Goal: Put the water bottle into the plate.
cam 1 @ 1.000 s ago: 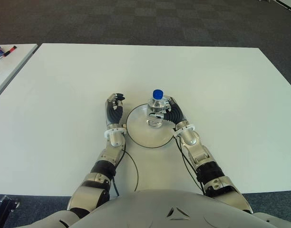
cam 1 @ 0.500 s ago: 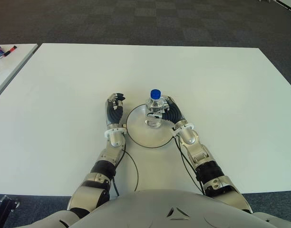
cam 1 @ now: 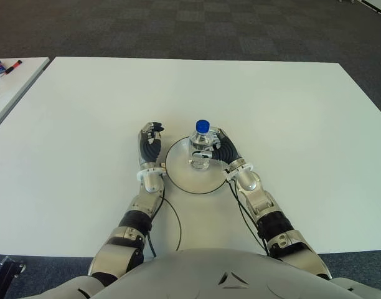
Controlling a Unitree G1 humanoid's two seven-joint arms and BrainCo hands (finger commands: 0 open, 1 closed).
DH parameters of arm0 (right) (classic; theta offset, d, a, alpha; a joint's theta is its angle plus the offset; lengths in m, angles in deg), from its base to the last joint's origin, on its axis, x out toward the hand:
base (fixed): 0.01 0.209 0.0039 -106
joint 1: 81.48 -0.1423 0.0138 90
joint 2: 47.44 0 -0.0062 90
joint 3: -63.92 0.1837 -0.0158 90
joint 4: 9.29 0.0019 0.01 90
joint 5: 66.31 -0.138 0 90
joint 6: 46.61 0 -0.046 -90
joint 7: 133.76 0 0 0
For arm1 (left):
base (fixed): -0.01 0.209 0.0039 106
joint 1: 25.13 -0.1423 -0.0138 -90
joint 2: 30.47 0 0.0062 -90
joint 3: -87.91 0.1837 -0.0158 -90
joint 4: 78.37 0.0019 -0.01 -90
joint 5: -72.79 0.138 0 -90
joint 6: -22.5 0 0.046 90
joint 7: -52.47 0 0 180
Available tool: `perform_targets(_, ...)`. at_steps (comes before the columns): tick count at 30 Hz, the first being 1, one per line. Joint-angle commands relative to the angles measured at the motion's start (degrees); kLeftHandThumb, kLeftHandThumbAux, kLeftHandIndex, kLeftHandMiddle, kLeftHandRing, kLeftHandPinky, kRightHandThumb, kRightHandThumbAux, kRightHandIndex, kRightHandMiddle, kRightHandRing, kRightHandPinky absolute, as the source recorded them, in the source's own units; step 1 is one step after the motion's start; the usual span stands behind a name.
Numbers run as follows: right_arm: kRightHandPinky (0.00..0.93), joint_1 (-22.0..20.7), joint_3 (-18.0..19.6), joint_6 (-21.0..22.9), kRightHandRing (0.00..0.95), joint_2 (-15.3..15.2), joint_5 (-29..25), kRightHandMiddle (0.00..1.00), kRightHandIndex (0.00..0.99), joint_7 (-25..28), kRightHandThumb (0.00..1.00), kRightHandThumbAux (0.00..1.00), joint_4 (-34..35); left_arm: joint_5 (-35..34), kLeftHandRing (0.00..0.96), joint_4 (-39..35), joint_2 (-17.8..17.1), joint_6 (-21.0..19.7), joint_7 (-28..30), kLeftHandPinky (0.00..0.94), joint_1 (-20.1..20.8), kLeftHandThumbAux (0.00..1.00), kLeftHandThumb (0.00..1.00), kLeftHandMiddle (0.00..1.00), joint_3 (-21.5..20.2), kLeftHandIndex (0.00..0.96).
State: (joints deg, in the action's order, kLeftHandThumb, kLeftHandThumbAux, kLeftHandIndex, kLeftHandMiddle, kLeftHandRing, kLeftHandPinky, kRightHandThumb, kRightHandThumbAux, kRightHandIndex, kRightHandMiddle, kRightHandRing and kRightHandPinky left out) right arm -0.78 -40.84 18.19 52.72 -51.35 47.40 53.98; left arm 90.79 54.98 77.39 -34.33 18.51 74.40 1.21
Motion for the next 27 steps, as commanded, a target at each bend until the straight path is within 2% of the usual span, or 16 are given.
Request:
perform_targets(1,0.503,-0.1,0.4,-0.3,0.512,0.5,-2.3,0.492,0.413,2.4,0.939,0.658,-1.7,0.0,0.402,0.5,0.3,-0.4,0.3,0.433,-0.3,0.679,0.836,0.466,0.3,0.398)
perform_targets(5,0.457,0.1,0.4,0.2,0.473,0.5,-3.3,0.487,0.435,3.9,0.949,0.654,-1.1,0.0,0.404,0.5,0.3,-0.4,0.3,0.437,-0.3,0.679,0.836,0.467,0.3,0.396)
perform_targets(7,0.438,0.1,0.5,0.8,0.472,0.5,-4.0,0.506,0.393,5.0,0.946,0.66,-0.8,0.0,0.4,0.6,0.2,-0.4,0.3,0.427,-0.3,0.678,0.836,0.466,0.3,0.399)
perform_targets(9,0.436,0.1,0.6,1.2,0.46,0.5,-4.5,0.5,0.416,5.7,0.949,0.657,-0.7,0.0,0.393,0.6,0.1,-0.4,0.6,0.419,-0.3,0.678,0.837,0.463,0.3,0.402)
perform_targets(15,0.476,0.3,0.7,2.2,0.476,0.3,-4.9,0.471,0.409,7.2,0.944,0.661,0.0,0.0,0.381,0.6,0.0,-0.2,0.7,0.414,-0.3,0.678,0.837,0.461,0.3,0.404)
perform_targets(18,0.488,0.3,0.8,2.7,0.499,0.2,-5.1,0.46,0.367,8.0,0.936,0.669,0.2,0.1,0.38,0.6,-0.1,-0.1,0.7,0.414,-0.3,0.678,0.837,0.46,0.4,0.405)
perform_targets(22,0.496,0.2,0.8,3.8,0.45,0.0,-5.3,0.468,0.371,9.1,0.856,0.684,0.4,0.0,0.373,0.6,-0.1,-0.2,0.9,0.402,-0.3,0.678,0.837,0.458,0.4,0.407)
perform_targets(24,0.505,0.2,0.8,4.1,0.433,-0.1,-5.4,0.395,0.392,9.4,0.769,0.7,0.5,-0.1,0.37,0.6,-0.1,-0.1,0.9,0.406,-0.3,0.678,0.837,0.457,0.4,0.407)
perform_targets(27,0.498,0.3,0.9,4.2,0.426,-0.1,-5.4,0.364,0.403,9.6,0.729,0.707,0.6,-0.1,0.368,0.7,-0.1,0.0,0.9,0.399,-0.3,0.678,0.837,0.457,0.3,0.407)
